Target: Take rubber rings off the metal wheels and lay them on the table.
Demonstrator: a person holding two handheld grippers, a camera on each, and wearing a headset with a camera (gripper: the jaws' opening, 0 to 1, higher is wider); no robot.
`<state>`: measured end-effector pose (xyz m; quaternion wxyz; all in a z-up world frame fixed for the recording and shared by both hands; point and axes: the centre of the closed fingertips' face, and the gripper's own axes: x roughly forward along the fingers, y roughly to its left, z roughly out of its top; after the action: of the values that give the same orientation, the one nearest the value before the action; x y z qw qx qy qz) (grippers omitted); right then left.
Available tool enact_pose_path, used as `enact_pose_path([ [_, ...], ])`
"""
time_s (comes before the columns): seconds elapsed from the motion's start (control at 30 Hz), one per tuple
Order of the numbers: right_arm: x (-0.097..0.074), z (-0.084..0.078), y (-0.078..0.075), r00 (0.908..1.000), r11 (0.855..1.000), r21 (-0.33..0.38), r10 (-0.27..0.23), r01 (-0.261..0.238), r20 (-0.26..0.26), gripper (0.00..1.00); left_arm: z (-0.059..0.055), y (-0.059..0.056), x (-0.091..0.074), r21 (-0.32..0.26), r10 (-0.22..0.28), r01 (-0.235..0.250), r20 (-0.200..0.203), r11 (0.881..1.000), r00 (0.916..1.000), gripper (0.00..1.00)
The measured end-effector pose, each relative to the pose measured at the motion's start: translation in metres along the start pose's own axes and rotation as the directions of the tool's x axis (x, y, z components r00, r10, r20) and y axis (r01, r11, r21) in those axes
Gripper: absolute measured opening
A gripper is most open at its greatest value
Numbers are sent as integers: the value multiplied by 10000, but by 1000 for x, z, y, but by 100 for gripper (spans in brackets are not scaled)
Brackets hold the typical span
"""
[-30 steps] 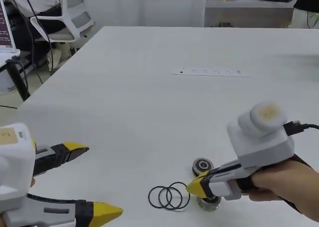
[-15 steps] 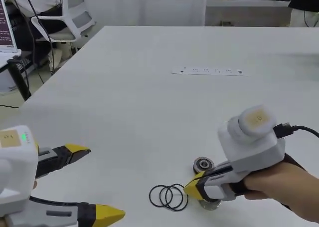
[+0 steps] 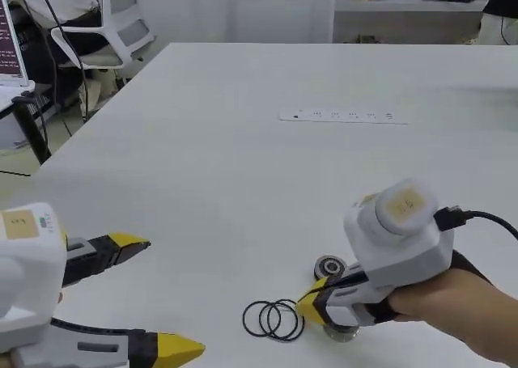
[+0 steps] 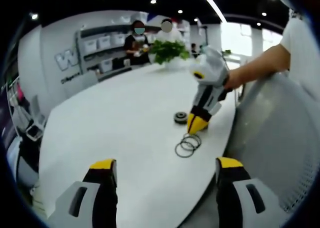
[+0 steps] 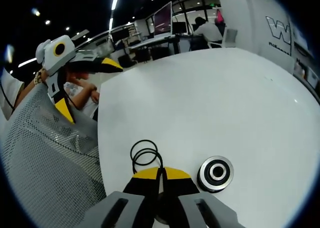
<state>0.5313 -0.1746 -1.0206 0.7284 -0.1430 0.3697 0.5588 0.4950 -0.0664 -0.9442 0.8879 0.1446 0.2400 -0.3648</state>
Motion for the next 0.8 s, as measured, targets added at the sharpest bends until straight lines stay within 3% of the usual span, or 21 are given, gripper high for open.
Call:
enact_pose_path([
  [0.4,-5,1,-4,10000,10000,52,-21,21,82,6,1,1,-1,7,10,-10,23,10000,10000,82],
  [0.63,-18,15,-14,9971,9993,285,-280,260,706,9,6,2,-1,171,-35,35,23,9998,10000,82],
  [0.8,-33,27,-27,9893,9969,526,-643,578,1312,11,13,3,-1,316,-122,119,108,9994,9999,82],
])
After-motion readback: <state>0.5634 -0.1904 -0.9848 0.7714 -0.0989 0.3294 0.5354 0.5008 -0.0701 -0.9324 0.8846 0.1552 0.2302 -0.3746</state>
